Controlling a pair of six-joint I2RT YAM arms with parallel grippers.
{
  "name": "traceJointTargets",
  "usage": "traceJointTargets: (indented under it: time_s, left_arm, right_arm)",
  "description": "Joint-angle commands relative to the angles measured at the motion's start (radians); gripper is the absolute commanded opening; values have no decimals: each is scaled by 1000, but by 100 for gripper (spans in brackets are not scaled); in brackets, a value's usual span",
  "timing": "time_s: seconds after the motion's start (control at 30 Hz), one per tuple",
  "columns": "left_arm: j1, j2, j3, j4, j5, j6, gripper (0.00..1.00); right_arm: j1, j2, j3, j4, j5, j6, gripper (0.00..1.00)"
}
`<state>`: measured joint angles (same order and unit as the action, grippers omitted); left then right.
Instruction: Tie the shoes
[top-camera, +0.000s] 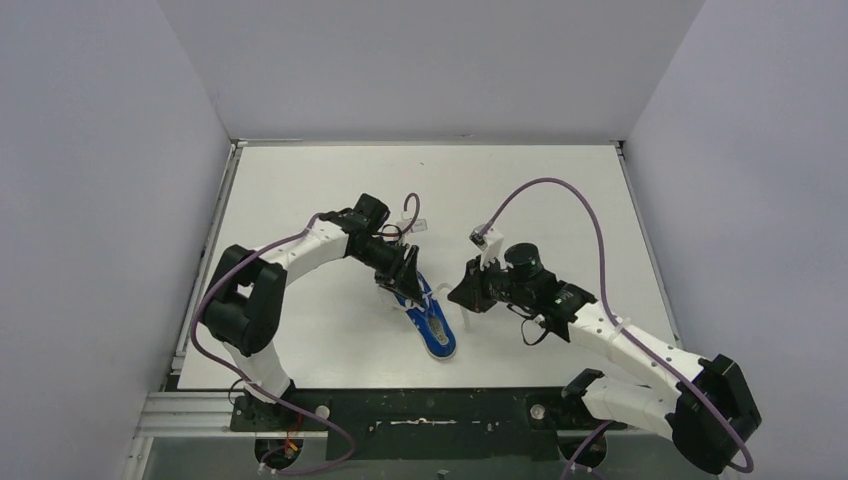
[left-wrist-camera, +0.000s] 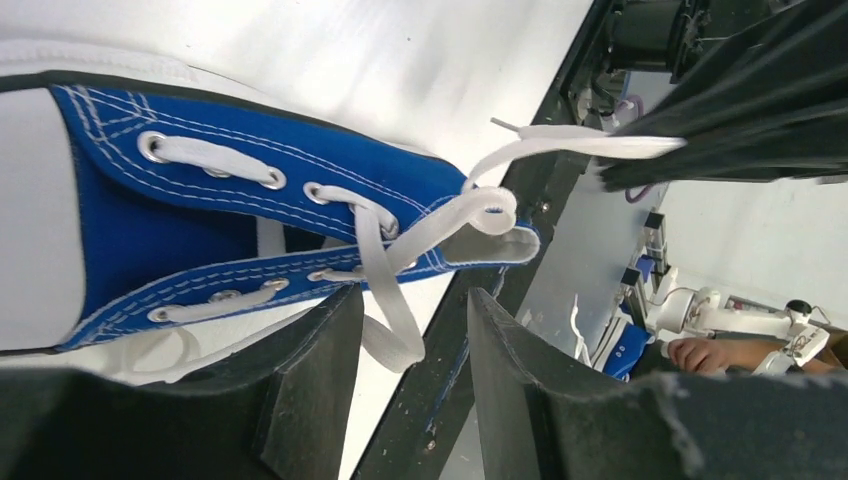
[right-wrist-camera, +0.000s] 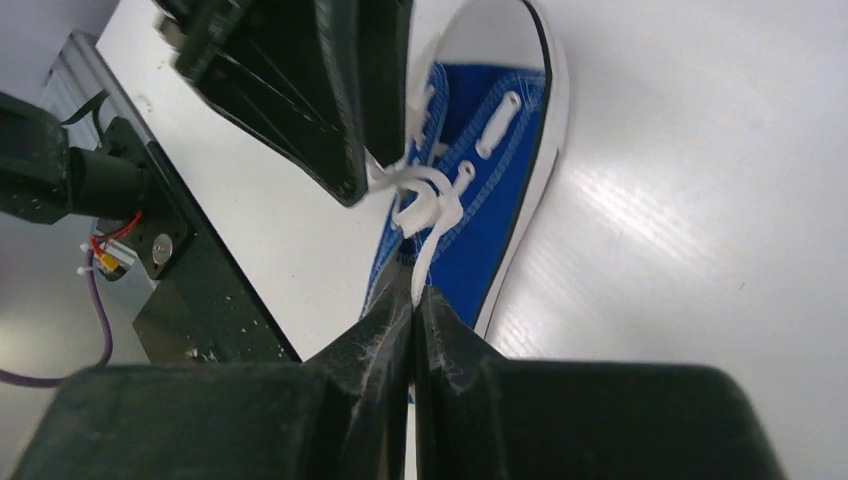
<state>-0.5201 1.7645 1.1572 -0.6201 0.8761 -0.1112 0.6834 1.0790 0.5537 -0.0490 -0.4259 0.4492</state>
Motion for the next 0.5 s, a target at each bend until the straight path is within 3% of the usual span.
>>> traceJointTargets:
  time_s: [0.0,0.1,0.27,0.47]
  left_arm:
    - [-9,-70,-6,-7,74,29,40]
    - [-4,-62,-13,-30,69,36,45]
    - [13,-107,-121,82,70,-19,65]
    - [9,-117,-231,296,115,-110,67]
  right_arm:
    - [-15,-19,135,-122,-175,-286,0]
    - [-17,54,237,-219,-247,-432,0]
    - [-19,132,370,-297,-296,-531,0]
    - [-31,147,442,-306,-357,-537,0]
